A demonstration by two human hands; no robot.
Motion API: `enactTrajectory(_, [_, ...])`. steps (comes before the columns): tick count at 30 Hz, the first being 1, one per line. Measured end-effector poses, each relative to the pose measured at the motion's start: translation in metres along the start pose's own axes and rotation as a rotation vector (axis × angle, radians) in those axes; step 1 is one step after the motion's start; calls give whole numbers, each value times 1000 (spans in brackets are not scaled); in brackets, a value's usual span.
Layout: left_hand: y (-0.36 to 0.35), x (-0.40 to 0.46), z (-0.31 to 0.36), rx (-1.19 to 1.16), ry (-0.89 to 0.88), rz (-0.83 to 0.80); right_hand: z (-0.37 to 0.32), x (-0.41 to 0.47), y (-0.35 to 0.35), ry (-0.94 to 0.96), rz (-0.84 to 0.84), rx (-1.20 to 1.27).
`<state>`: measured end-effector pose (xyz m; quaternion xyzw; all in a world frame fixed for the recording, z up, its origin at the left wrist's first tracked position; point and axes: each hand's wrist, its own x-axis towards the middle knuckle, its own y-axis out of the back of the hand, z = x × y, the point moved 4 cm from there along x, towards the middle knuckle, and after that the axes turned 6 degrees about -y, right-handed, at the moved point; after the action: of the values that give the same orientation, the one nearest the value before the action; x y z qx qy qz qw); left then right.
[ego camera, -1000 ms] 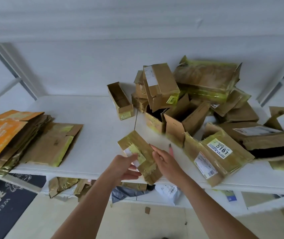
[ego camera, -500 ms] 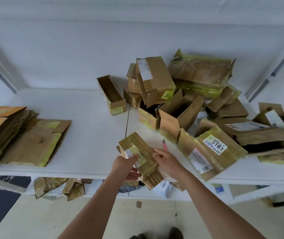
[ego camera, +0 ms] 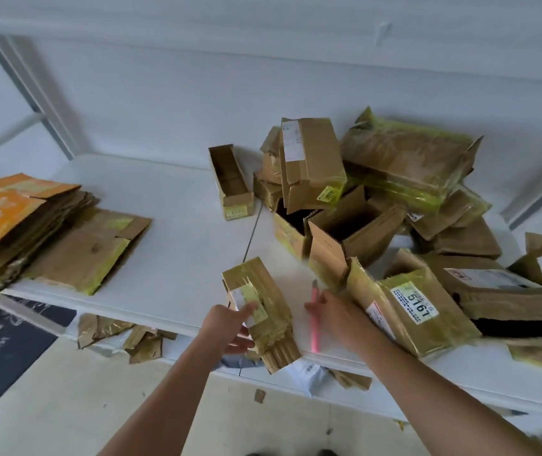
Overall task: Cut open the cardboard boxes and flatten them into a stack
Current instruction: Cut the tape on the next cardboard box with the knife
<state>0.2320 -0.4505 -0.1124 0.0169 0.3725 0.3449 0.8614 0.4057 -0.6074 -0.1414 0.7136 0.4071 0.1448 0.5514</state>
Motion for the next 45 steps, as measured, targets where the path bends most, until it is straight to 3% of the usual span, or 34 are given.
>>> enactTrajectory(2, [-1, -2, 1, -10, 7, 25, 10, 3, 0, 77, -10, -119])
enactTrajectory(5, [-4, -7, 2, -24, 16, 60, 10, 2, 7, 222, -56, -545])
enactTrajectory(8, [-5, -8, 3, -23, 24, 95, 11, 2, 7, 376, -10, -584])
enactTrajectory(12, [-6, -8, 4, -28, 38, 130, -2, -1, 22, 473, 227, -347])
enactTrajectory(15, [-5, -7, 6, -21, 38, 150, -18, -3, 34, 519, 431, -16])
enactTrajectory(19, [-2, -2, 7, -46, 28, 156, -46, -2, 47, 516, 471, 475])
enactTrajectory(22, [-2, 2, 8, -105, 38, 132, -72, 3, 50, 495, 358, 693])
enactTrajectory(26, [-3, 7, 9, -172, 49, 86, -98, 22, 43, 396, 280, 823])
enactTrajectory(32, [-4, 15, 6, -226, 42, 78, -97, 31, 17, 212, 312, 924])
enactTrajectory(45, [-4, 24, -5, -205, 27, 73, -102, 32, 12, 304, 347, 829])
